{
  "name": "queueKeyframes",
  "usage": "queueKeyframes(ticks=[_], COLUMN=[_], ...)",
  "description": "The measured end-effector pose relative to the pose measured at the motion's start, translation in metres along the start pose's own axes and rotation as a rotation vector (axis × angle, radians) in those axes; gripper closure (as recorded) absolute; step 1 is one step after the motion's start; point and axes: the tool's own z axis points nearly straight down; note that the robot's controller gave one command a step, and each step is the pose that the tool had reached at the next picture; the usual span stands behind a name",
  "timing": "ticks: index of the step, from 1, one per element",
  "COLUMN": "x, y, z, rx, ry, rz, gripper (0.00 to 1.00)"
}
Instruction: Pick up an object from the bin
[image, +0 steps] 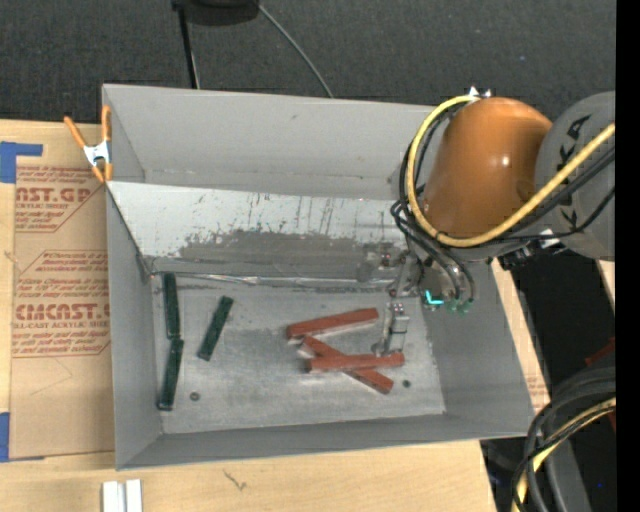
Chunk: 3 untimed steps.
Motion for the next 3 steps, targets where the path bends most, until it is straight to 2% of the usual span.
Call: queueKeyframes(ticks=[2,3], x=[-0.003,-0.002], y=[0.000,0.007], z=[0.003,0.027], rx=[0.000,0.000], ry=[-0.017,0.008], rz=[0.002,-0.038], gripper=[0.00,0.00])
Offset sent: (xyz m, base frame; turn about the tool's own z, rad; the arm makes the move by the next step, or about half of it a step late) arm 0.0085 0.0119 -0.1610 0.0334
